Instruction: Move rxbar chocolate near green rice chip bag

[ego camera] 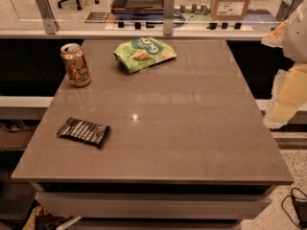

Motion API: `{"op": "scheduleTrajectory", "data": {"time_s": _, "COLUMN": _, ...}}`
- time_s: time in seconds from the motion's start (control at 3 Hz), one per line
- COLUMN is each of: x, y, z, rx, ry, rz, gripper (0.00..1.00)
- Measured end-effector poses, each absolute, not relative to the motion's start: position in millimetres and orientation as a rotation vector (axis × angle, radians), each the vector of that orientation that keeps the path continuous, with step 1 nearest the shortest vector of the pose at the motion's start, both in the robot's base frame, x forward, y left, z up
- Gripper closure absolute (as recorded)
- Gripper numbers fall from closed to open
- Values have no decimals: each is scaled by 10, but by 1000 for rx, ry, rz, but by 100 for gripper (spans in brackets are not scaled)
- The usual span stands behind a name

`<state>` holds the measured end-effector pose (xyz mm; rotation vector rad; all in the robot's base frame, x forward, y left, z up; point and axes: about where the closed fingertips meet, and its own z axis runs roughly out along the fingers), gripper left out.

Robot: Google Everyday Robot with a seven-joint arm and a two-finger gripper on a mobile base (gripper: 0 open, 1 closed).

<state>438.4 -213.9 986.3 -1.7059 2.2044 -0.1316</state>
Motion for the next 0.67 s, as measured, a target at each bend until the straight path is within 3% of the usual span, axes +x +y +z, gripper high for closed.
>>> {"op": "scheduleTrajectory", "data": {"time_s": 0.67, "x": 4395, "y": -2167, "z": 9881, "rx": -1676, "ry": 2209, "rz": -113, "gripper": 0}}
